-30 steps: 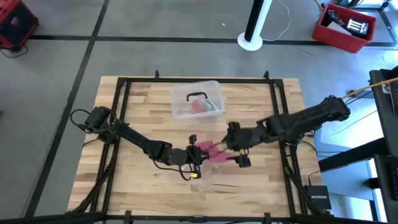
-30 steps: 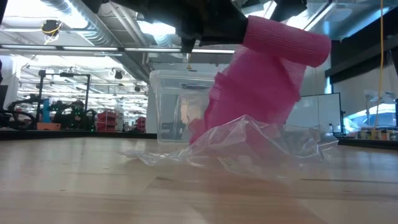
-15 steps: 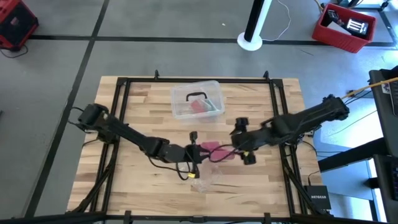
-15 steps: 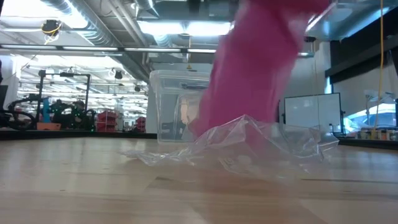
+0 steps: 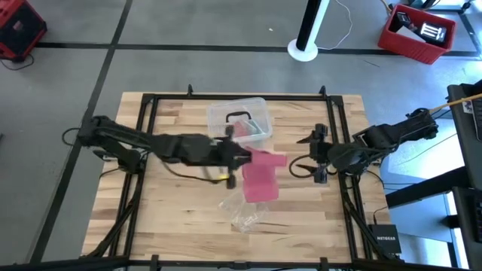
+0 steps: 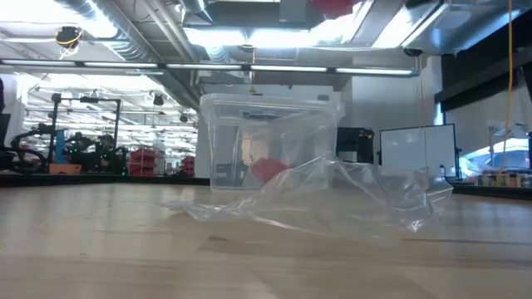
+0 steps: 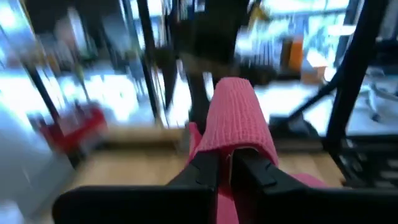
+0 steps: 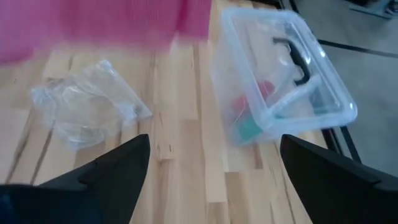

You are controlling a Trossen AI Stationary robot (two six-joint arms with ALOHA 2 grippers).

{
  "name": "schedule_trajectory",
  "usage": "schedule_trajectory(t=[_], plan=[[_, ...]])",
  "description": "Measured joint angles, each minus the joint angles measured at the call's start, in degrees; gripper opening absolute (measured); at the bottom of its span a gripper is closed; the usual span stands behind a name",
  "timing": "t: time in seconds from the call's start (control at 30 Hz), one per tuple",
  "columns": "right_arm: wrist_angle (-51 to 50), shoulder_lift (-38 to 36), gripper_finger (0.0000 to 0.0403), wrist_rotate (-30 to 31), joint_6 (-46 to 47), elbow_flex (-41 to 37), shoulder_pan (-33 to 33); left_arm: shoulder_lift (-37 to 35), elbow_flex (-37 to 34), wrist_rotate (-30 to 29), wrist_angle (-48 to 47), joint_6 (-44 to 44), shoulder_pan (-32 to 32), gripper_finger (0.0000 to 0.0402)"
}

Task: Roll bandage
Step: Roll the pink bandage

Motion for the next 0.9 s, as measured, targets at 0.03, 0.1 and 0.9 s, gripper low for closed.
schedule_trajectory(t=[0.03,0.1,0.9], plan=[[1.3,-0.7,0.0363,0.2,0.1,-1.5,0.0,0.9,-0.2,1.1,-1.3,-2.8,0.4,0.0013],[3.4,-1.7,0.0363,0.2,0.1,-4.3,0.0,1.8,-0.3,4.8,-1.2,-6.6,0.9,0.0013],[8.0,-2.1,0.0363,0.3,1.1,-8.0,0.0,-2.2,3.3,9.8,3.9,4.6,0.8,0.0013]])
